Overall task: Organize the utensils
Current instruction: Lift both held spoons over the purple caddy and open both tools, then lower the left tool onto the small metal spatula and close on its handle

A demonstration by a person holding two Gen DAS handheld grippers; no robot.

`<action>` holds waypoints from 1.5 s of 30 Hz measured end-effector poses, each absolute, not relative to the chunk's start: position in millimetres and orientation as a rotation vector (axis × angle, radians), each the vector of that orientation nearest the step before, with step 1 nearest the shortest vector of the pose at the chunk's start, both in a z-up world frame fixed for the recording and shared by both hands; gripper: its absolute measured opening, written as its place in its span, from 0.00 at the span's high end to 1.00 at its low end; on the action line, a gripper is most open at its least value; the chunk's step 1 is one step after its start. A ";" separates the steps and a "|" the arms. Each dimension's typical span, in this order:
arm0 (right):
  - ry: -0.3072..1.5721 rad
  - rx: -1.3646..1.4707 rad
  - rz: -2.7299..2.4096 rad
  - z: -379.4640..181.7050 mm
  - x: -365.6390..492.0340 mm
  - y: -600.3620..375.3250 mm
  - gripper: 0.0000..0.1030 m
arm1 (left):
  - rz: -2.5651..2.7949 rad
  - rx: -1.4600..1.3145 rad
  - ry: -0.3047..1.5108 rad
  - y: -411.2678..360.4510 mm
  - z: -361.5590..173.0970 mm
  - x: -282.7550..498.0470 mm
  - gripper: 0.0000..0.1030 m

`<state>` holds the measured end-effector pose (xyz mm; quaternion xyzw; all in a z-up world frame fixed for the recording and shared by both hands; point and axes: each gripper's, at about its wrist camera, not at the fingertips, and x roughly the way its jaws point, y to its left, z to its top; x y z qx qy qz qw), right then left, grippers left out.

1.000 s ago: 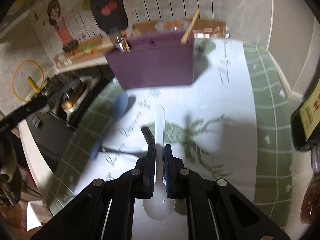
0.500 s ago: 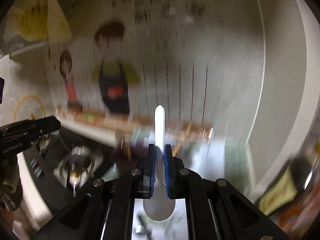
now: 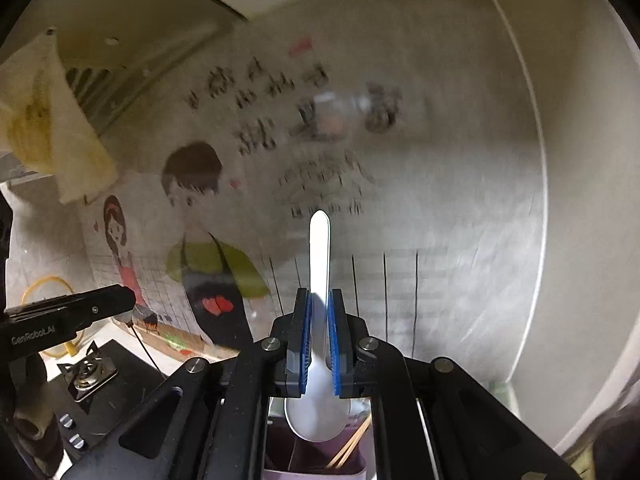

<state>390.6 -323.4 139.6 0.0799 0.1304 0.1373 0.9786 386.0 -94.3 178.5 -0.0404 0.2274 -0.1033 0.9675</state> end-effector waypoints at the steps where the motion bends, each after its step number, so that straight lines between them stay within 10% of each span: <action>1: 0.278 0.163 0.274 132.4 396.0 -322.0 0.92 | -0.210 -0.086 0.474 -94.1 172.2 390.5 0.79; 24: 0.486 0.223 0.283 -4.3 467.5 -294.1 0.91 | -0.202 -0.111 0.691 -94.5 65.8 419.5 0.78; 27: 0.532 0.242 0.278 -12.1 464.5 -301.1 0.69 | -0.197 -0.120 0.732 -91.5 50.1 409.8 0.72; 32: 0.552 0.219 0.233 -6.7 441.5 -321.2 0.64 | -0.181 -0.140 0.766 -80.6 32.6 386.3 0.52; 45: 0.801 -0.080 0.304 -19.4 344.9 -300.2 0.19 | -0.135 -0.071 0.952 -59.2 -39.3 303.4 0.40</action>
